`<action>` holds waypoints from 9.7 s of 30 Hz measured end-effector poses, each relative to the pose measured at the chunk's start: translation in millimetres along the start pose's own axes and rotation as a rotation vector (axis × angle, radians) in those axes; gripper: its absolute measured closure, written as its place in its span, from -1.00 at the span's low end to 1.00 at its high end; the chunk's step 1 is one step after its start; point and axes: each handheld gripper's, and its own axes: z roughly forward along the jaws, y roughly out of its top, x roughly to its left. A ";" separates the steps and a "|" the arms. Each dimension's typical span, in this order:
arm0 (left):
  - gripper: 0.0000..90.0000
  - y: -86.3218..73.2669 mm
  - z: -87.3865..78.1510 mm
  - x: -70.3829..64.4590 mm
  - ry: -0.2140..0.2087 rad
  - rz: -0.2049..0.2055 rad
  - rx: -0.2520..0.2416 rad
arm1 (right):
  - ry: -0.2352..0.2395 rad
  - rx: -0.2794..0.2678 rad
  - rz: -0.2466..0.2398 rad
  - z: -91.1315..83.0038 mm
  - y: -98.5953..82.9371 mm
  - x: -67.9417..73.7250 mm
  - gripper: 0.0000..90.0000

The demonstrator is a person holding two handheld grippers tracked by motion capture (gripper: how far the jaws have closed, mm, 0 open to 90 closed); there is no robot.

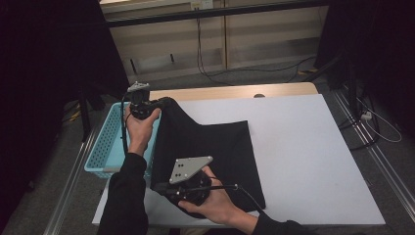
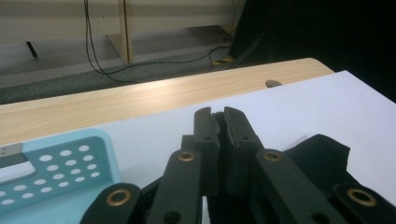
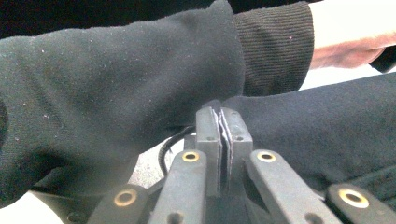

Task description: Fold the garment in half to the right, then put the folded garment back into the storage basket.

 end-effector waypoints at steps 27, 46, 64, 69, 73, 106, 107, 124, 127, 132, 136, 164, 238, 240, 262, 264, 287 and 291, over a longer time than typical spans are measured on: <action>0.88 -14.8 54.9 -37.1 -0.071 0.022 0.049 | -0.085 0.036 0.063 -49.3 -37.1 -8.1 0.96; 0.88 -23.5 93.3 -62.4 -0.116 0.022 0.081 | -0.133 0.070 0.117 -76.3 -68.2 -15.8 0.96; 0.88 -31.1 120.9 -89.2 -0.145 0.037 0.121 | -0.169 0.112 0.173 -103.3 -98.4 -19.5 0.95; 0.88 -31.8 126.1 -93.8 -0.151 0.024 0.129 | -0.178 0.123 0.187 -109.4 -105.7 -20.4 0.95; 0.88 -28.2 129.5 -98.6 -0.156 0.027 0.131 | -0.189 0.126 0.195 -115.2 -108.8 -22.1 0.95; 0.88 -43.8 173.3 -137.8 -0.208 0.062 0.186 | -0.242 0.212 0.231 -142.4 -140.5 -23.9 0.96; 0.88 -44.7 175.3 -139.5 -0.211 0.061 0.185 | -0.242 0.216 0.233 -142.9 -141.3 -23.6 0.97; 0.83 -45.6 184.5 -150.2 -0.220 0.067 0.216 | -0.247 0.263 0.258 -155.3 -154.5 -22.2 0.97; 0.84 -44.2 183.9 -153.1 -0.234 0.071 0.216 | -0.250 0.266 0.266 -159.5 -156.7 -23.1 0.97; 0.72 -45.4 185.6 -153.7 -0.235 0.062 0.213 | -0.248 0.288 0.272 -160.3 -161.2 -22.3 0.96; 0.57 -44.2 182.6 -153.4 -0.249 0.060 0.212 | -0.239 0.301 0.285 -161.0 -164.6 -21.7 0.94; -0.57 -47.9 131.7 -111.2 -0.125 0.070 0.139 | -0.283 0.326 0.330 -178.2 -175.5 -16.7 0.89; -0.89 -151.6 -16.4 -114.8 -0.187 0.241 0.147 | -0.717 0.253 0.329 -83.6 -106.2 -271.1 0.85; -0.89 -151.6 -16.4 -114.9 -0.187 0.242 0.146 | -0.722 0.255 0.333 -85.5 -107.9 -272.6 0.95; -0.89 -152.5 -18.5 -112.2 -0.176 0.240 0.134 | -0.704 0.134 0.401 -128.8 -123.6 -259.5 0.57; -0.89 -151.8 -19.6 -111.4 -0.174 0.243 0.128 | -0.692 0.124 0.390 -134.8 -123.1 -249.8 0.50; -0.89 -148.7 -30.7 -114.2 -0.131 0.213 0.072 | -0.415 0.124 0.247 -155.1 -132.1 -130.3 -0.06; -0.89 -149.2 -30.5 -112.5 -0.129 0.212 0.077 | -0.374 0.155 0.219 -153.9 -126.3 -110.9 -0.07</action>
